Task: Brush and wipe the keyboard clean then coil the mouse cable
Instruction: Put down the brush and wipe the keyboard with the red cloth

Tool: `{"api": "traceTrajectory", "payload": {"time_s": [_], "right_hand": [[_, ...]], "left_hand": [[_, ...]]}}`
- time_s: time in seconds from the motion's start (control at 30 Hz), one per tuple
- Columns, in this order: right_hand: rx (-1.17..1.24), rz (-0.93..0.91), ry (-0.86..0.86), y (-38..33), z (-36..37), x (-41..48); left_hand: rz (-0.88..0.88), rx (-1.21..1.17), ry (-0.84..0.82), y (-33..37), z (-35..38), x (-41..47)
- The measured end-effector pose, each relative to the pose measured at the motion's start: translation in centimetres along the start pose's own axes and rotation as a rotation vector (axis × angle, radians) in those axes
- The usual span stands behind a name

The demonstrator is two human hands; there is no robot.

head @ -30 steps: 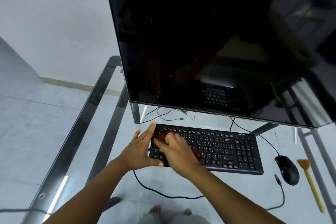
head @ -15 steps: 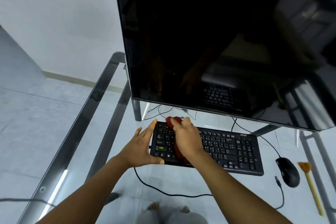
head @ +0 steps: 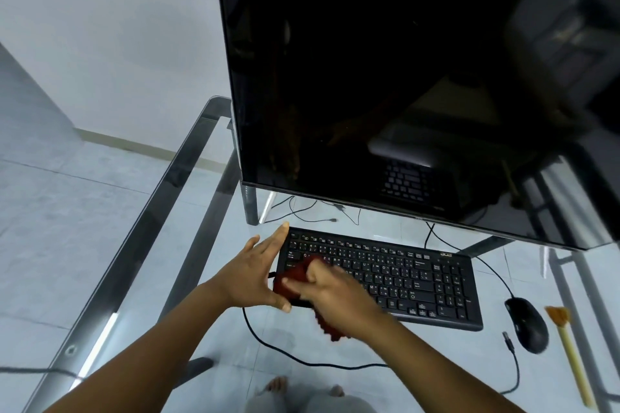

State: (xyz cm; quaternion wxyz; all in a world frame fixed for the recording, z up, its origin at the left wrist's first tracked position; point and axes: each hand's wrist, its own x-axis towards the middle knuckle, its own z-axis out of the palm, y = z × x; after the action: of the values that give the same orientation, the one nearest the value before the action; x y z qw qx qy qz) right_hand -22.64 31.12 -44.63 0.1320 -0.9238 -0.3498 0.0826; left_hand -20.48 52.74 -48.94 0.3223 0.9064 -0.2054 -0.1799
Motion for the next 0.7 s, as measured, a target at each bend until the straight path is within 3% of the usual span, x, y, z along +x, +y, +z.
{"api": "traceTrajectory", "payload": {"time_s": [0.1,0.23,0.27,0.4,0.47,0.57,0.6,0.7], "right_hand": [[-0.023,0.120,0.086,1.3,-0.3,-0.8],[0.105,0.096,-0.050,-1.0,0.1,-1.7],[0.190,0.133,-0.028,-0.4,0.1,-1.8],[0.125,0.243,0.035,1.9,0.1,-1.6],[0.024,0.075,-0.046,0.7,1.3,-1.7],[0.048,0.061,-0.179,-0.6,-0.4,-1.0],[0.030,0.074,-0.057,0.0,-0.5,-0.1],[0.055,0.291,0.053,1.8,-1.0,3.2]], "left_hand": [[0.007,0.001,-0.013,0.0,-0.2,0.0],[0.011,0.018,-0.003,0.0,-0.1,0.1],[0.007,0.020,-0.011,0.0,-0.2,0.1],[-0.015,0.002,-0.039,0.2,-0.3,0.0],[-0.025,-0.007,-0.028,0.3,-0.3,-0.1],[-0.034,-0.024,-0.013,0.3,-0.2,-0.2],[-0.034,-0.025,-0.013,0.4,-0.3,-0.2],[-0.040,-0.024,-0.015,0.6,-0.4,-0.3]]}}
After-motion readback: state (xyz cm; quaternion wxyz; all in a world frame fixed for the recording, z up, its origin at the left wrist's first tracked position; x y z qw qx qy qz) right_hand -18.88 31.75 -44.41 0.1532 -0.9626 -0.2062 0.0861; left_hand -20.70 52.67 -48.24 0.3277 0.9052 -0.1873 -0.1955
